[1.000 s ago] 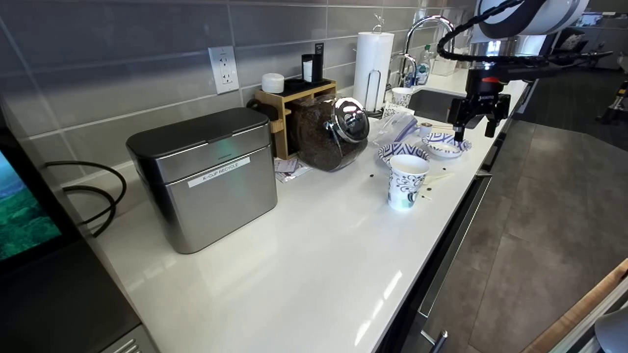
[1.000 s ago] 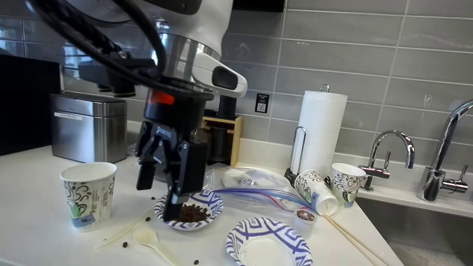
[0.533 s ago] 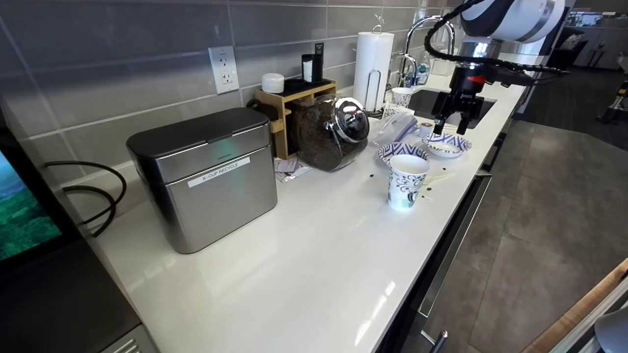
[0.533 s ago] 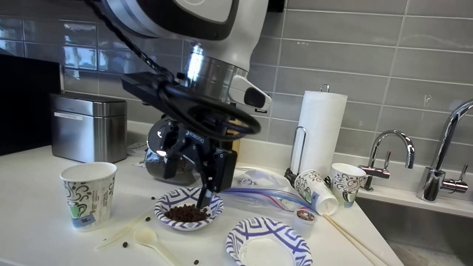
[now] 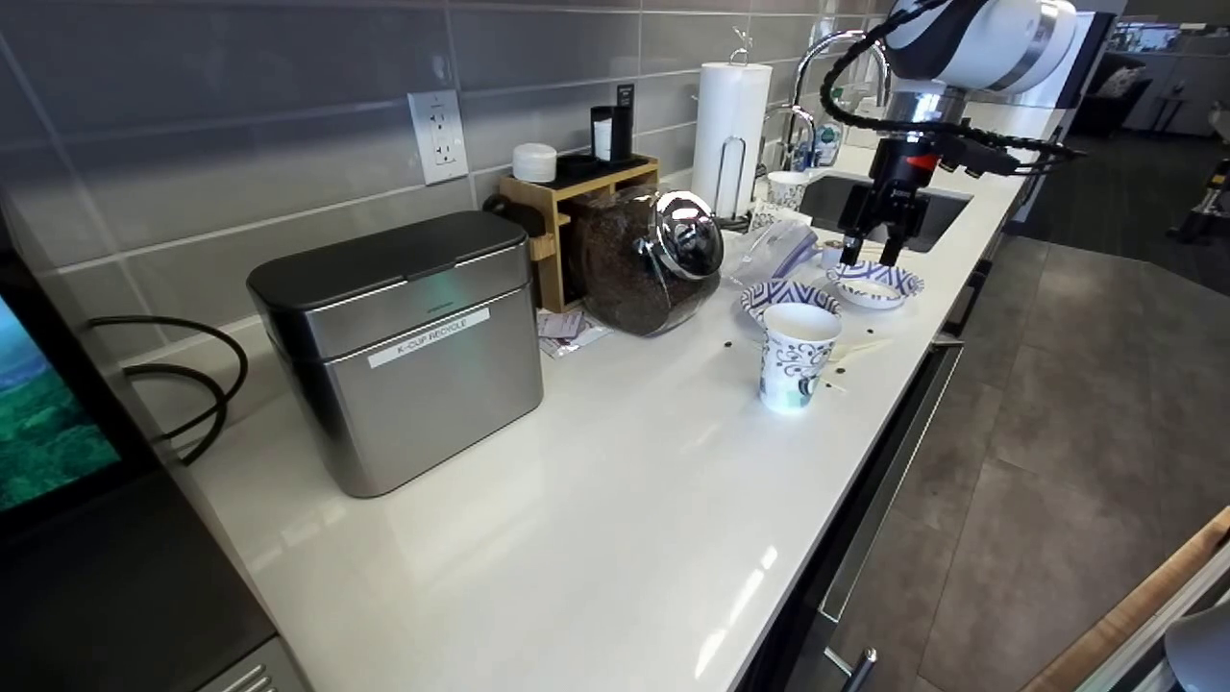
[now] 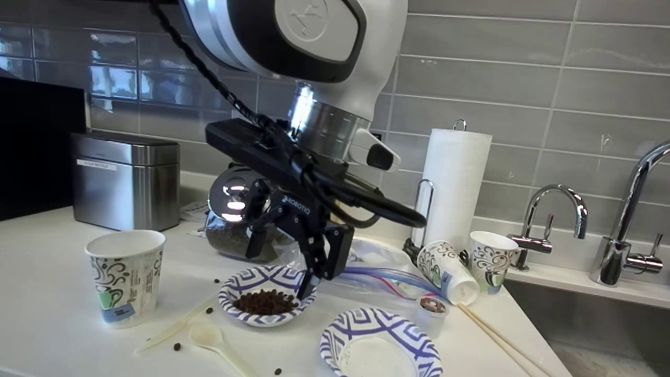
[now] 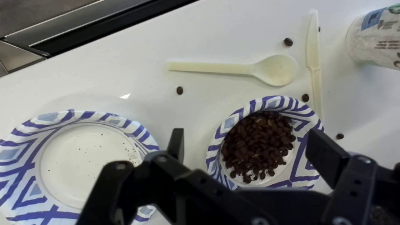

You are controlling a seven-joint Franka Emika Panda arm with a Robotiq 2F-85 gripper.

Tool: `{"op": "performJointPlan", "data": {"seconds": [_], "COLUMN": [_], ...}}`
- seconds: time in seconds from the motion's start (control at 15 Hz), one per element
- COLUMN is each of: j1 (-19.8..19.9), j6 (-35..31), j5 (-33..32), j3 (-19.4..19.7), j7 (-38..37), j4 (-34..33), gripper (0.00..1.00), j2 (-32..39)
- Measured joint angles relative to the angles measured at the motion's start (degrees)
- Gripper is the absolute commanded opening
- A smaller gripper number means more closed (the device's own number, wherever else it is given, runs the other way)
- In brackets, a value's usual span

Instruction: Pour the contents in the bowl on the left into the bowl on the right.

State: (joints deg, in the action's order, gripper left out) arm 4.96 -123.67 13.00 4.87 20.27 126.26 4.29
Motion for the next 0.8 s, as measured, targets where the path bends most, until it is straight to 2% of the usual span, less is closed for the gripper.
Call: {"op": "performJointPlan", "data": {"seconds": [0.4,0.8], "j1": [1.5,4.1], "j6": [0.0,1.2], "j5": [4.1,9.5], "j3": [0.1,-0.1], "j7": [4.6,12.3], "j4": [-0.7,-6.2], "gripper": [1.0,1.0], "j2": [1.4,7.3]}}
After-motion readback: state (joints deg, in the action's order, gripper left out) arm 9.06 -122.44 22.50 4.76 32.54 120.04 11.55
